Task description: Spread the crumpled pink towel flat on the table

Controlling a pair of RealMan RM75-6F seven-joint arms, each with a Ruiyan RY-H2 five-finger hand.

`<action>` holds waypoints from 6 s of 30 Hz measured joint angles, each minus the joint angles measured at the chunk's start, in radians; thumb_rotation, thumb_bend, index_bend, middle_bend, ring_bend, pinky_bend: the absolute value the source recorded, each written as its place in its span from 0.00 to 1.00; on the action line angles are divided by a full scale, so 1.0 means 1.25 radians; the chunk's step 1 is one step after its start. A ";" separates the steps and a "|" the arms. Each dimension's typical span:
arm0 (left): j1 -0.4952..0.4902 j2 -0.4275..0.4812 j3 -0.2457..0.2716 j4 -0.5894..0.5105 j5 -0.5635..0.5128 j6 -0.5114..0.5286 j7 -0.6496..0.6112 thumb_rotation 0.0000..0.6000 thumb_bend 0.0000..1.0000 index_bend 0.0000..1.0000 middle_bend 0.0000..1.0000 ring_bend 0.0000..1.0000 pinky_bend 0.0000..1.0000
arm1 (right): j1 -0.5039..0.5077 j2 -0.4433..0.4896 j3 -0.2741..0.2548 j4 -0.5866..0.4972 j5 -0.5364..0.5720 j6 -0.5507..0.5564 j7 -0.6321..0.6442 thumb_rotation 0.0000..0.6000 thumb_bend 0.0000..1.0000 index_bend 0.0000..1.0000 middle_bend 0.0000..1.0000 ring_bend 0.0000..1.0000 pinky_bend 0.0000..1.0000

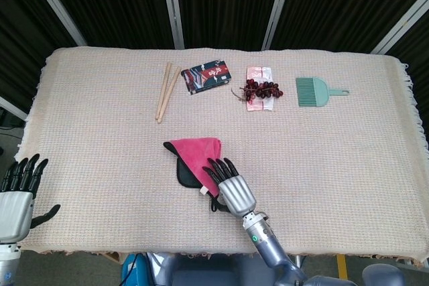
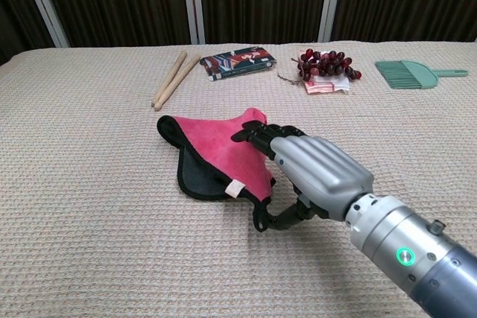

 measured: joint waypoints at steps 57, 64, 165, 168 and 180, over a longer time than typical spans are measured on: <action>0.003 -0.002 0.012 -0.006 0.035 0.014 -0.004 1.00 0.00 0.00 0.00 0.00 0.00 | 0.018 0.051 0.022 -0.074 -0.003 0.112 -0.017 1.00 0.53 0.61 0.24 0.08 0.00; -0.004 -0.007 0.000 -0.004 0.007 -0.005 -0.002 1.00 0.00 0.00 0.00 0.00 0.00 | 0.067 0.111 0.121 -0.191 0.010 0.095 -0.144 1.00 0.53 0.61 0.24 0.08 0.00; -0.534 -0.407 -0.269 0.045 -0.608 -0.362 0.114 1.00 0.23 0.32 0.14 0.00 0.05 | 0.398 0.194 0.285 -0.306 0.388 0.187 -0.393 1.00 0.53 0.61 0.24 0.08 0.00; -0.529 -0.401 -0.263 0.032 -0.601 -0.355 0.110 1.00 0.23 0.33 0.14 0.00 0.05 | 0.399 0.193 0.283 -0.307 0.388 0.191 -0.392 1.00 0.53 0.61 0.24 0.09 0.00; -0.548 -0.431 -0.276 0.094 -0.620 -0.358 0.100 1.00 0.25 0.43 0.15 0.00 0.06 | 0.406 0.183 0.273 -0.303 0.396 0.198 -0.386 1.00 0.53 0.61 0.24 0.09 0.00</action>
